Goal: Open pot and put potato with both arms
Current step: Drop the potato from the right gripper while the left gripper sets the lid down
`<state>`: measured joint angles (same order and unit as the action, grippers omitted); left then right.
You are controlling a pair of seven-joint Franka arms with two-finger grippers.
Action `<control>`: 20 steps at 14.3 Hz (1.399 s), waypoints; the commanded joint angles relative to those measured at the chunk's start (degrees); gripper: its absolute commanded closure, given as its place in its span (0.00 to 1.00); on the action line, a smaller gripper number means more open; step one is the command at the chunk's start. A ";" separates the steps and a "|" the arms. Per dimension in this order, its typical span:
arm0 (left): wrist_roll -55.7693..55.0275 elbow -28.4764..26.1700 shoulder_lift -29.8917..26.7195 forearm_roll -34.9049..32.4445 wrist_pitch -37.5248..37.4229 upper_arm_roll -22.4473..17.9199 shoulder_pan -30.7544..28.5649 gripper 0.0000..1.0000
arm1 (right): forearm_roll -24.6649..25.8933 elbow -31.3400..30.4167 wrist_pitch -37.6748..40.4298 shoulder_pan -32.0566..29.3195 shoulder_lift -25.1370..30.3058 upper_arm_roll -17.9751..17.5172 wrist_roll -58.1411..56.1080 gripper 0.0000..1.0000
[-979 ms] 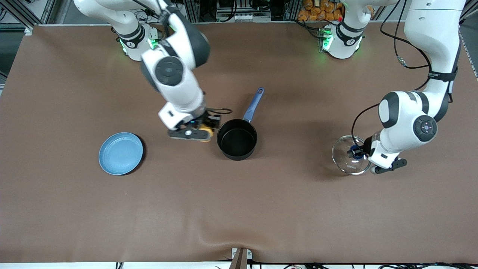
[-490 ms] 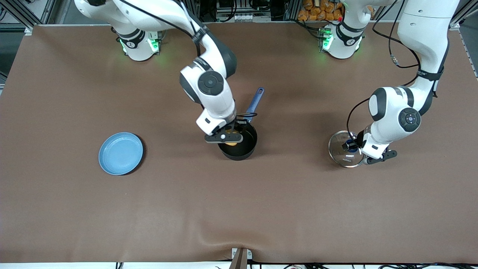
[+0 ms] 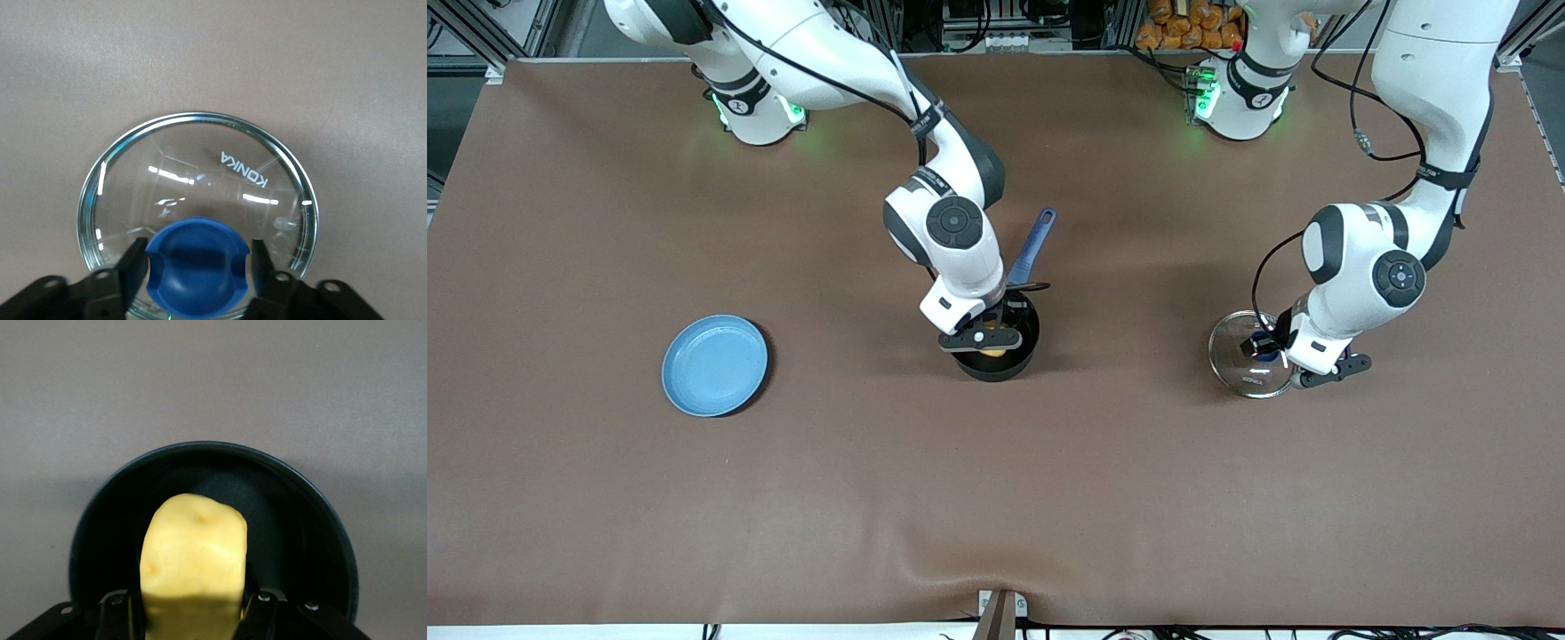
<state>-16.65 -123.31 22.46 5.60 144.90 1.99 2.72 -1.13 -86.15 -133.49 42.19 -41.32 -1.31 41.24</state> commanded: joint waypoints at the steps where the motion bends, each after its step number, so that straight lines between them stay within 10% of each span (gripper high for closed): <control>1: -0.75 -1.50 -3.38 -1.03 1.09 0.47 -0.35 0.00 | 1.66 1.86 -0.10 0.87 -2.01 0.69 1.13 1.00; 7: -0.67 4.99 -10.60 -1.12 -12.32 0.56 0.18 0.00 | 1.74 1.86 -2.47 0.79 -4.47 1.04 1.13 0.88; 14: -0.13 17.02 -13.41 -1.30 -25.43 1.96 0.27 0.00 | 1.66 1.86 -2.83 0.35 -4.91 1.22 1.13 0.14; 20: 0.21 30.47 -14.64 -6.91 -40.81 3.19 0.27 0.00 | 1.22 2.04 2.24 -1.23 0.51 1.22 0.78 0.06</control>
<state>-16.82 -97.32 8.56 1.25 109.10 4.16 3.09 -0.21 -84.02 -135.57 41.98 -44.85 0.12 41.28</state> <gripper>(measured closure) 0.000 0.062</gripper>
